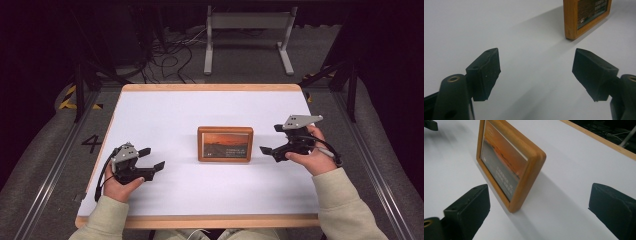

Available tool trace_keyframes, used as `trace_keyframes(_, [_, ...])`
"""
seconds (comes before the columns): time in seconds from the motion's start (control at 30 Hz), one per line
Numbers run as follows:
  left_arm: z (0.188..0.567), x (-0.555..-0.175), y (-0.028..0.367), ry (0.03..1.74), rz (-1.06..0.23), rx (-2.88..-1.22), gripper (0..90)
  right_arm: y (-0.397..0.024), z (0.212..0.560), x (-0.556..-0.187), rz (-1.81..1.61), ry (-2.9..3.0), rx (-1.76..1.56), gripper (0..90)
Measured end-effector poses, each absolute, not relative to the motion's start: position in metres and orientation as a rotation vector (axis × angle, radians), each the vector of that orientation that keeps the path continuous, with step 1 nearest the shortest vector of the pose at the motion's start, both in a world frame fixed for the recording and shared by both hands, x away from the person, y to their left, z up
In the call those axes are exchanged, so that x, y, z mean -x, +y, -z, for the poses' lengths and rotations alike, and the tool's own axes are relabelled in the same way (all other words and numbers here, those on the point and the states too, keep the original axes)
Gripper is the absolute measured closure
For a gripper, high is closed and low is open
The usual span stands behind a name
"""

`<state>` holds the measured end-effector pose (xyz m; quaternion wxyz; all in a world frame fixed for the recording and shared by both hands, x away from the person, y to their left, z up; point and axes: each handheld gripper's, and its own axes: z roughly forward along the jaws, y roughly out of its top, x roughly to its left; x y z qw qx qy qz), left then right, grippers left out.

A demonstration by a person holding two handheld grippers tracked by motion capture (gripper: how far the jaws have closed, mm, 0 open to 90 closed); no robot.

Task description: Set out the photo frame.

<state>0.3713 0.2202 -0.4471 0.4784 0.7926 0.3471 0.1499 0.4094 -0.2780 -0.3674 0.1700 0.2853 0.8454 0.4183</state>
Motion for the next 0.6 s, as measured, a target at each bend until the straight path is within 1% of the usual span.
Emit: trace_keyframes(0.6, [0.447, -0.372, 0.221, 0.845, -0.383, -1.937, 22.1, -0.313, 0.417, -0.388, -1.183, 2.28, -0.983, 4.0])
